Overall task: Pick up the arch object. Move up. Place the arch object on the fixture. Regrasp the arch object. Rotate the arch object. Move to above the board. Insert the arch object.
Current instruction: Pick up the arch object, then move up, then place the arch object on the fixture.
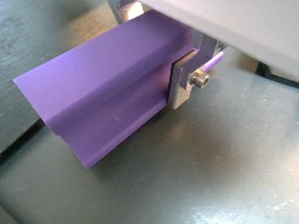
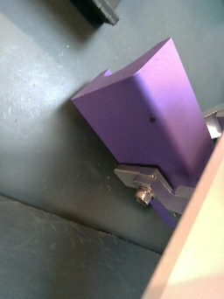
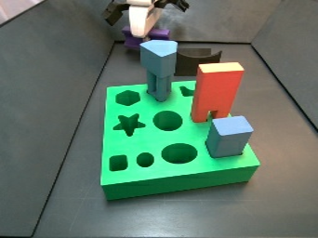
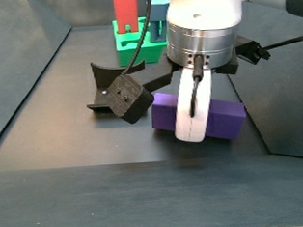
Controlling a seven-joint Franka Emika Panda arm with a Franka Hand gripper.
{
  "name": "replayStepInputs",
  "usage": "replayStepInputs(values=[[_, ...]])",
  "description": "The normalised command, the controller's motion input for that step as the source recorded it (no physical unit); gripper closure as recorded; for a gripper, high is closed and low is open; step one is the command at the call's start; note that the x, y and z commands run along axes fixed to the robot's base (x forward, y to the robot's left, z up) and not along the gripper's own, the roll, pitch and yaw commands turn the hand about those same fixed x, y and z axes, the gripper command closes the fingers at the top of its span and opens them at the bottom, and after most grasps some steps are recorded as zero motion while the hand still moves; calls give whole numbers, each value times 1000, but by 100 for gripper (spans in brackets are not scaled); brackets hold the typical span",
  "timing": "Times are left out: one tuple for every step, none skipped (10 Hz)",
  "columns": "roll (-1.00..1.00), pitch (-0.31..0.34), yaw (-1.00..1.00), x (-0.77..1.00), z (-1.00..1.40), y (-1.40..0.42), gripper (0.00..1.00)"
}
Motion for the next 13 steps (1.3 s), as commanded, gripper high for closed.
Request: replayStepInputs(values=[[0,0,0,0,0,0,100],[0,0,0,0,0,0,100],[0,0,0,0,0,0,100],[0,0,0,0,833,0,100],[7,9,36,8,800,22,100],[16,44,29,-5,699,24,100],[32,88,11,1,542,14,100],[53,109,3,-4,419,8,100],[72,120,7,-7,300,-1,100],[0,0,0,0,1000,0,100],[3,5,5,-2,1000,-3,100],[13,19,6,-9,1000,-1,100],[27,46,5,-16,1000,-3,100]])
